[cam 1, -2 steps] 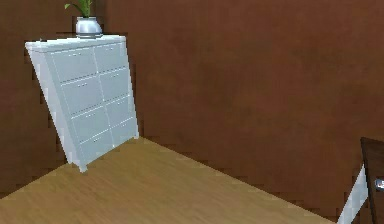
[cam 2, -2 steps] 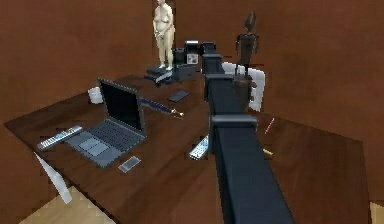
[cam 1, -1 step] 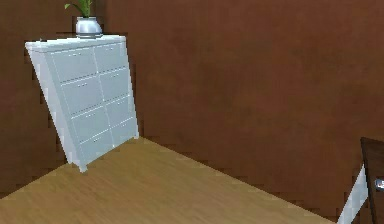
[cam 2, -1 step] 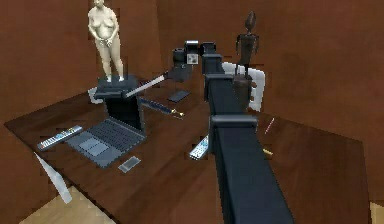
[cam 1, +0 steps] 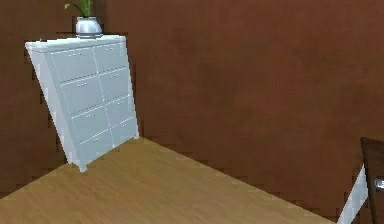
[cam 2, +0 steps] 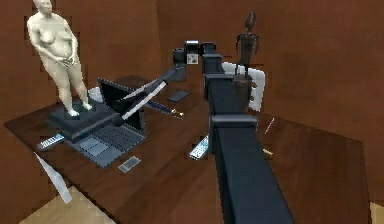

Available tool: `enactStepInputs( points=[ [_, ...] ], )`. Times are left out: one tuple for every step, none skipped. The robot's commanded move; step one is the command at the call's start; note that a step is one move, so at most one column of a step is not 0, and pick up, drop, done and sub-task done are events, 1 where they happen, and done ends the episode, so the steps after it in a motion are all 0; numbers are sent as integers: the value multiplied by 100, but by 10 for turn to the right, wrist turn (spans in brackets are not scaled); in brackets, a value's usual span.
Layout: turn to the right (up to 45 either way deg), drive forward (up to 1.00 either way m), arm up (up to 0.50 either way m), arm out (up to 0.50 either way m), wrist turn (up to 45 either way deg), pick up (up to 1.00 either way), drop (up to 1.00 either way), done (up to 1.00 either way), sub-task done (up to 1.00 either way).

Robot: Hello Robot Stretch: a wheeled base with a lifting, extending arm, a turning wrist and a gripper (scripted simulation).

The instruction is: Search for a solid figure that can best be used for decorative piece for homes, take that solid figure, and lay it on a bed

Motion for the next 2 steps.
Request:
enactStepInputs(
  points=[
    [0, 0, 0, 0, -210, 0, 0, 0, 0],
    [0, 0, 0, -48, 0, 0, 0, 0, 0]
  ],
)
